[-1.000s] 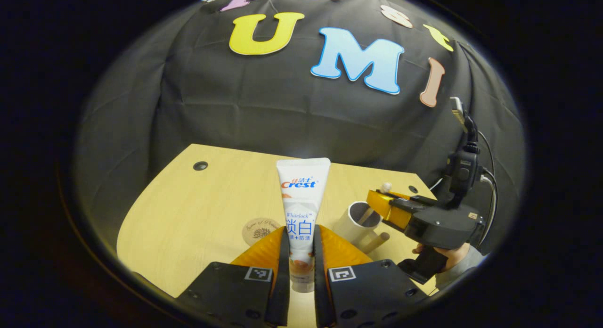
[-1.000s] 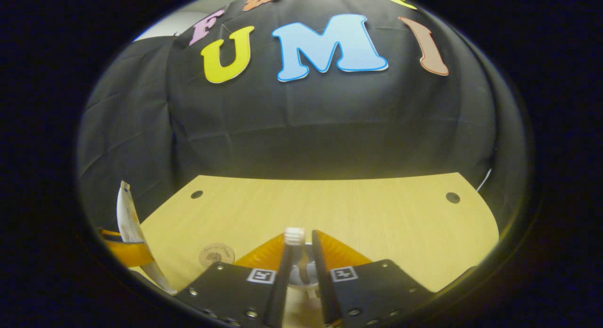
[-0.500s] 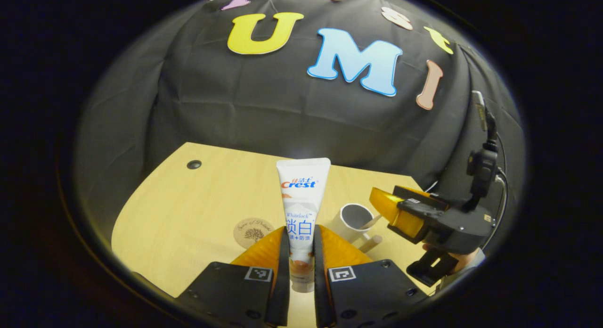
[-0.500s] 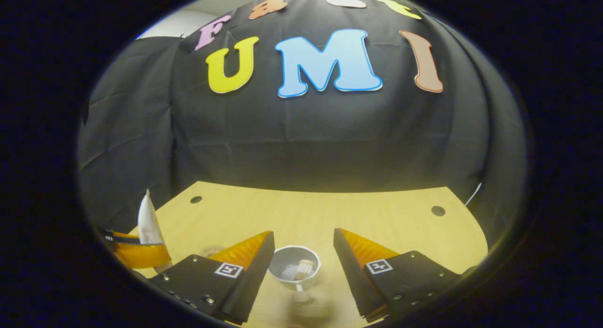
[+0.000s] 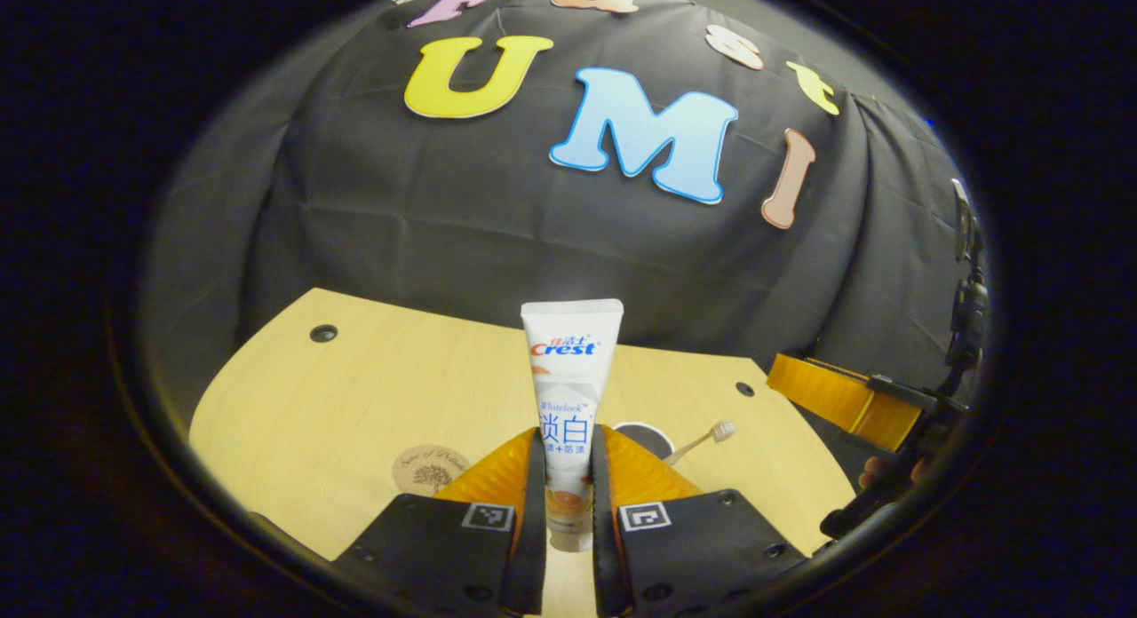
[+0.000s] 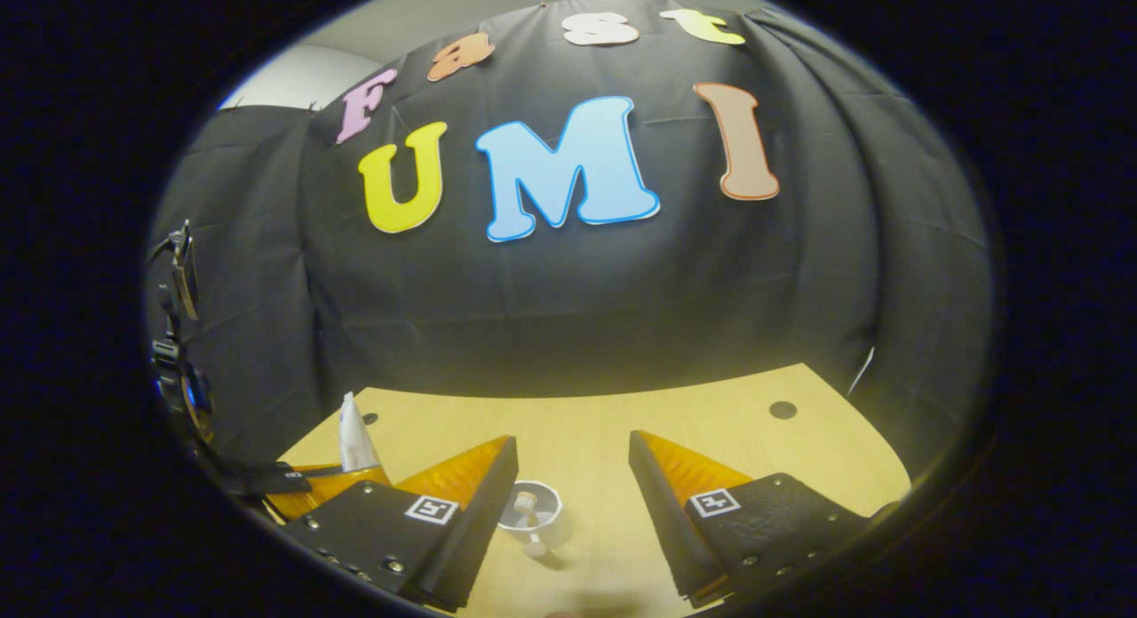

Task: Put the toothbrush and toothpaste on the desktop into the cup, then pick up the cup and place it on the coaster on the desktop.

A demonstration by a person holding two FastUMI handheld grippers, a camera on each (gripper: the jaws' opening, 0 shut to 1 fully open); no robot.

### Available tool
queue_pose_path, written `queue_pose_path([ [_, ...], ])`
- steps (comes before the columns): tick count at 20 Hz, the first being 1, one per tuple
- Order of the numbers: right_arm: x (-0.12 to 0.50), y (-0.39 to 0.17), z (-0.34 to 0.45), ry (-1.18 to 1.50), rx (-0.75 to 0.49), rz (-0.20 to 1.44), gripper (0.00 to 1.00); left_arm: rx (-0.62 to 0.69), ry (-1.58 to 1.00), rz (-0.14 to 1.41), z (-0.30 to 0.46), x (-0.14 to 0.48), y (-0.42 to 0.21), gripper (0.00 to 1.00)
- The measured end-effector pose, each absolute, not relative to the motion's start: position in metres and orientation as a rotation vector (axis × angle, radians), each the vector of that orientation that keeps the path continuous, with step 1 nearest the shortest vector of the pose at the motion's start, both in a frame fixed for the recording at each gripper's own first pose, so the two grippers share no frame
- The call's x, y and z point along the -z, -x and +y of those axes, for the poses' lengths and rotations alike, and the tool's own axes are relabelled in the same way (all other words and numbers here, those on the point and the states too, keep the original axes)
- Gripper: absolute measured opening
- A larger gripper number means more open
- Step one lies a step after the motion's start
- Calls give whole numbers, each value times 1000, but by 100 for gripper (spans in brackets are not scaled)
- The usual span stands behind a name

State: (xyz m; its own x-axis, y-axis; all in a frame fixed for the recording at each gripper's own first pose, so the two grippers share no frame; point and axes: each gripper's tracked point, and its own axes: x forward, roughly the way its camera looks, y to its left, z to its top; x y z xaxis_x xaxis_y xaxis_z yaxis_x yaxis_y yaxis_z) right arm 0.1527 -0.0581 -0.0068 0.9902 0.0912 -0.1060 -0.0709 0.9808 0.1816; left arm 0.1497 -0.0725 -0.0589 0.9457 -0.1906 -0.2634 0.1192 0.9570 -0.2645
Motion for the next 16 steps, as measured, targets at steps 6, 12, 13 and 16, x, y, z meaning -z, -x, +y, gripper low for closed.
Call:
queue_pose_path([
  [6, 16, -138, -87, -210, -27, 141, 79, 217, 280, 167, -103, 36, -185, 29],
  [12, 22, -129, -107, -168, 15, 157, 79, 244, 297, 103, -129, 32, -217, 29],
  [13, 23, -128, -110, -167, 19, 160, 79, 250, 299, 108, -133, 37, -223, 29],
  [16, 27, -124, -118, -171, 36, 170, 80, 252, 302, 138, -145, 54, -239, 27],
])
